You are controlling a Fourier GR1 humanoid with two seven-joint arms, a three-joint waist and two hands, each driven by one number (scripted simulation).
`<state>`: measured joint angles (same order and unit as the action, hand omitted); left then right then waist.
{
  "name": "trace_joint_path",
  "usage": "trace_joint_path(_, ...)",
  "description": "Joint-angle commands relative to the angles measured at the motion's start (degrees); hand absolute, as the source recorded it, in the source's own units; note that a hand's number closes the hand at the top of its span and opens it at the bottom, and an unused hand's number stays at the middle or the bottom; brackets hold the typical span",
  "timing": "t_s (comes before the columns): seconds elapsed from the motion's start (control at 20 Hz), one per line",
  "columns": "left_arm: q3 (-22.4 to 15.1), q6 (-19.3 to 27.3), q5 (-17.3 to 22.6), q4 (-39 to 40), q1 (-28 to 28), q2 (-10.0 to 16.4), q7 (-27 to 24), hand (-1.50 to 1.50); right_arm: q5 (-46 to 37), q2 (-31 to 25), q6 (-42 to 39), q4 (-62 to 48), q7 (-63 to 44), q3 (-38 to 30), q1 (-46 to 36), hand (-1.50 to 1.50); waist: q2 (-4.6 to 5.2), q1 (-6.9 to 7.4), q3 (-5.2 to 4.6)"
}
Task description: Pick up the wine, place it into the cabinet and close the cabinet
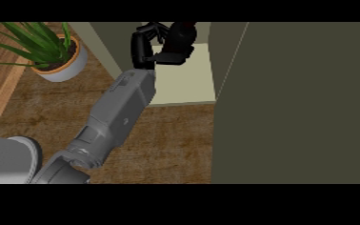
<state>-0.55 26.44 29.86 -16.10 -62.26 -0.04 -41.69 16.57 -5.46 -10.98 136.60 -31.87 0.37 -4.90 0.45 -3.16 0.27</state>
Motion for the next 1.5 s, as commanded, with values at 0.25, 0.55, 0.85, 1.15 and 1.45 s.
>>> trace_joint_path(0.25, 3.4, -0.2, 1.2, 4.5, -1.8, 0.4, -0.8, 1.50, 2.1, -1.2, 1.8, 5.8, -3.9, -1.2, -0.2, -1.50, 0.24, 0.52, -0.31)
trace_joint_path(0.55, 2.8, 2.2, -0.2, 8.4, -2.4, 0.2, -2.4, -1.50, -0.7, 0.7, 1.5, 3.7, -1.1, 1.8, 0.5, -1.50, 0.72, -0.40, -0.32)
trace_joint_path(0.85, 2.5, 2.6, -1.5, 9.9, -2.0, 1.4, -2.0, -1.50, 1.5, -0.6, 0.8, 4.8, -1.8, 0.0, 0.6, -1.50, 0.71, -0.43, -0.34)
trace_joint_path(1.15, 1.8, 3.8, -3.0, 11.6, -0.1, 1.4, -3.6, -1.50, 3.4, -0.9, -1.4, 3.6, 0.8, -1.5, 2.6, -1.50, 1.03, -1.18, -0.31)
trace_joint_path(1.45, 3.1, 3.3, -2.6, 11.0, -0.2, 2.8, -3.9, -1.50, 1.5, -0.9, 0.0, 3.2, -0.5, 0.0, 0.1, -1.50, 1.07, -0.96, -0.37)
